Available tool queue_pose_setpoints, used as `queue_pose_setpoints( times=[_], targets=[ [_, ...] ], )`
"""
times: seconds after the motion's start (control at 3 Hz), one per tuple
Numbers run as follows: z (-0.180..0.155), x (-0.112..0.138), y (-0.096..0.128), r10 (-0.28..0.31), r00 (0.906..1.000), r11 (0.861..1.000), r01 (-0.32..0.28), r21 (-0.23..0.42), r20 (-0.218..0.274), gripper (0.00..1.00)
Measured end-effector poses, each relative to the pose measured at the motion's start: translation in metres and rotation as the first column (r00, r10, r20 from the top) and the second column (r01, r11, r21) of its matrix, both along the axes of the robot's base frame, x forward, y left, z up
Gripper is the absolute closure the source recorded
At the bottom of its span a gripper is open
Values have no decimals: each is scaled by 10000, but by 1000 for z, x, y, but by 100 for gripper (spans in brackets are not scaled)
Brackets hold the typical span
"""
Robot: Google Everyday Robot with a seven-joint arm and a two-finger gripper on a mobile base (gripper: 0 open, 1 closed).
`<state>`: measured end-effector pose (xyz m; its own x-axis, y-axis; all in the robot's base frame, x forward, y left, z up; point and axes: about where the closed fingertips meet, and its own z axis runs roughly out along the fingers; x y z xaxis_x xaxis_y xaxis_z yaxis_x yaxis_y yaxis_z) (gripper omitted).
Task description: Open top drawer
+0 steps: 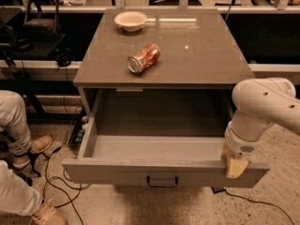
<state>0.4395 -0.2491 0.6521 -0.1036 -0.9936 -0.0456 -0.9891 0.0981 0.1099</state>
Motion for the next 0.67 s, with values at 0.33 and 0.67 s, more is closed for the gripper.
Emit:
queue_pose_setpoints(
  times=[0.33, 0.67],
  targets=[
    [4, -18, -11, -485, 9983, 9988, 481, 134, 309, 100],
    [4, -19, -10, -485, 9983, 9988, 481, 134, 308, 86]
  ],
)
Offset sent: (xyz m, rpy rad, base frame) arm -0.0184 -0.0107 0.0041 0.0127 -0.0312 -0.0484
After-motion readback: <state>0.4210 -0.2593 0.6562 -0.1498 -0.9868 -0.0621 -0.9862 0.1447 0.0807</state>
